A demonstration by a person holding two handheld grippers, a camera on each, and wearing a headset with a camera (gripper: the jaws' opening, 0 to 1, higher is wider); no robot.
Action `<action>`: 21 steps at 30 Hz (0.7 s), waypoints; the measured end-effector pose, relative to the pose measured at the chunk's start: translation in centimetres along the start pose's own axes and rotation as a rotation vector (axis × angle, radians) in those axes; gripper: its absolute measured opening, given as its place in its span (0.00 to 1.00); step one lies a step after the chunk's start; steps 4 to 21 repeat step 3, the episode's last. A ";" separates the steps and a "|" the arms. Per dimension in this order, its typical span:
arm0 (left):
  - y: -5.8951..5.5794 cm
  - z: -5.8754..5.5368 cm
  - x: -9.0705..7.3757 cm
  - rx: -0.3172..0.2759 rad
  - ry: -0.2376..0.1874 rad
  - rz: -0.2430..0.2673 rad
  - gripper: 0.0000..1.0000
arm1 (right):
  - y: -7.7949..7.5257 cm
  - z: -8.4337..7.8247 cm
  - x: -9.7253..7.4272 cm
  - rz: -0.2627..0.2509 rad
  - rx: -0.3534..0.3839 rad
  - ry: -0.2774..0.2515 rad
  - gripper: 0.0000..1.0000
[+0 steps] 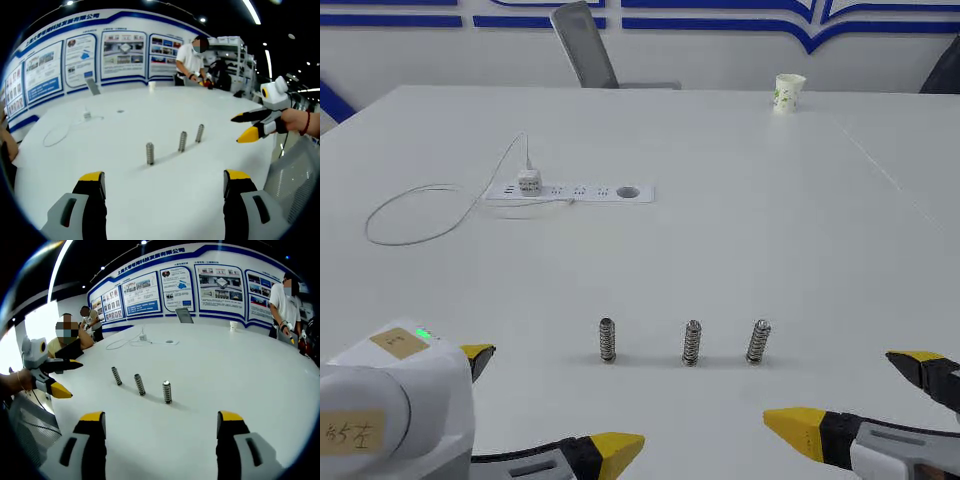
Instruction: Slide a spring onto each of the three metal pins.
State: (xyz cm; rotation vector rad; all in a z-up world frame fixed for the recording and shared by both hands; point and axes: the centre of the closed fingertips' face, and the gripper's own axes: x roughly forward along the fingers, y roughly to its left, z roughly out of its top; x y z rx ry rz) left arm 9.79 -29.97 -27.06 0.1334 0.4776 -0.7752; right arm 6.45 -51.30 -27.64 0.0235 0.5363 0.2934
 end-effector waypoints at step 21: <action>0.0 -0.1 0.0 0.001 0.004 0.002 1.00 | 0.1 0.0 -0.1 0.001 -0.004 -0.002 0.93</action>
